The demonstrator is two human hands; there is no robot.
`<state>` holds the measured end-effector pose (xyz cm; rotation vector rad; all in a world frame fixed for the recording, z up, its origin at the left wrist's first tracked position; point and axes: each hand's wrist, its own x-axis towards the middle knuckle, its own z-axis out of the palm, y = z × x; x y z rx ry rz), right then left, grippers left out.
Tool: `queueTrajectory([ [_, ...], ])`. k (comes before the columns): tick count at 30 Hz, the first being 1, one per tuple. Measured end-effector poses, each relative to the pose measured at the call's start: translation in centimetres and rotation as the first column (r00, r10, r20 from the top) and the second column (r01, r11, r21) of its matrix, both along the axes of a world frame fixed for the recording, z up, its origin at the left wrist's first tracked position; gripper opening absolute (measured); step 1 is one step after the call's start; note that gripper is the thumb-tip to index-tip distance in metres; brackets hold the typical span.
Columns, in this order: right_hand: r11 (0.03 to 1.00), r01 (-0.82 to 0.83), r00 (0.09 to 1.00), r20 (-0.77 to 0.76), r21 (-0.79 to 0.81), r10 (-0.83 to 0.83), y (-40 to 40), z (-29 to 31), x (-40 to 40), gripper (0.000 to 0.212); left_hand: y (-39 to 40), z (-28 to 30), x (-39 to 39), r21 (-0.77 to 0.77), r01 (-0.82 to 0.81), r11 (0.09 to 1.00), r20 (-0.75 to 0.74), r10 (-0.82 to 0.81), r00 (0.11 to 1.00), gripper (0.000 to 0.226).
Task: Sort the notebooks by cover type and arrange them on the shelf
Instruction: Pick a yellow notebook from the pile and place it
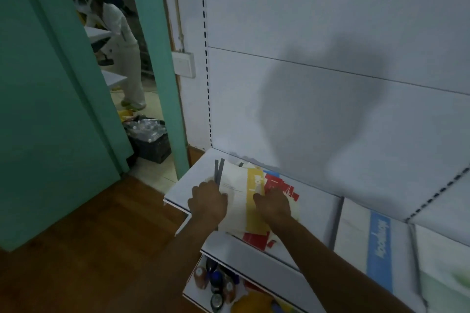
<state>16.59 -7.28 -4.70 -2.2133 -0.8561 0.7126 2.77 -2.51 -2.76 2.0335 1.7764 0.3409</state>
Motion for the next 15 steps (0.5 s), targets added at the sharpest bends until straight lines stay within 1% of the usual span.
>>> queueTrajectory([
  [1, 1.000, -0.002, 0.999, -0.034, 0.013, 0.002, -0.3, 0.1, -0.1, 0.032, 0.0, 0.5, -0.1, -0.008, 0.006, 1.000, 0.065, -0.006, 0.998, 0.034],
  [2, 0.999, 0.005, 0.997, -0.075, 0.036, -0.003, -0.6, 0.2, -0.1, 0.028, -0.1, 1.1, 0.0, -0.044, 0.018, 0.999, 0.167, -0.011, 0.986, 0.032],
  [4, 0.993, 0.063, 0.986, -0.160, 0.098, -0.047, -1.4, 0.7, 0.4, 0.027, -0.5, 2.5, 0.7, -0.121, 0.085, 0.989, 0.375, -0.034, 0.926, 0.027],
  [7, 0.969, 0.177, 0.973, -0.180, 0.175, -0.145, -3.6, 2.3, 2.7, 0.034, -1.8, 4.1, 3.1, -0.126, 0.209, 0.970, 0.550, -0.107, 0.828, 0.024],
  [9, 0.938, 0.276, 0.952, -0.195, 0.210, -0.237, -6.0, 3.3, 5.5, 0.029, -3.0, 4.7, 6.2, -0.115, 0.323, 0.939, 0.601, -0.193, 0.775, 0.028],
  [11, 0.897, 0.389, 0.919, -0.161, 0.211, -0.360, -9.5, 4.2, 8.8, 0.029, -5.1, 4.7, 10.5, -0.107, 0.449, 0.887, 0.601, -0.302, 0.740, 0.038],
  [13, 0.828, 0.519, 0.855, -0.143, 0.214, -0.499, -14.1, 4.8, 12.4, 0.028, -8.4, 4.4, 15.2, -0.103, 0.581, 0.808, 0.621, -0.404, 0.672, 0.046],
  [15, 0.749, 0.622, 0.782, -0.127, 0.228, -0.610, -19.4, 5.4, 15.5, 0.028, -12.6, 4.3, 19.6, -0.095, 0.691, 0.716, 0.633, -0.492, 0.597, 0.048],
])
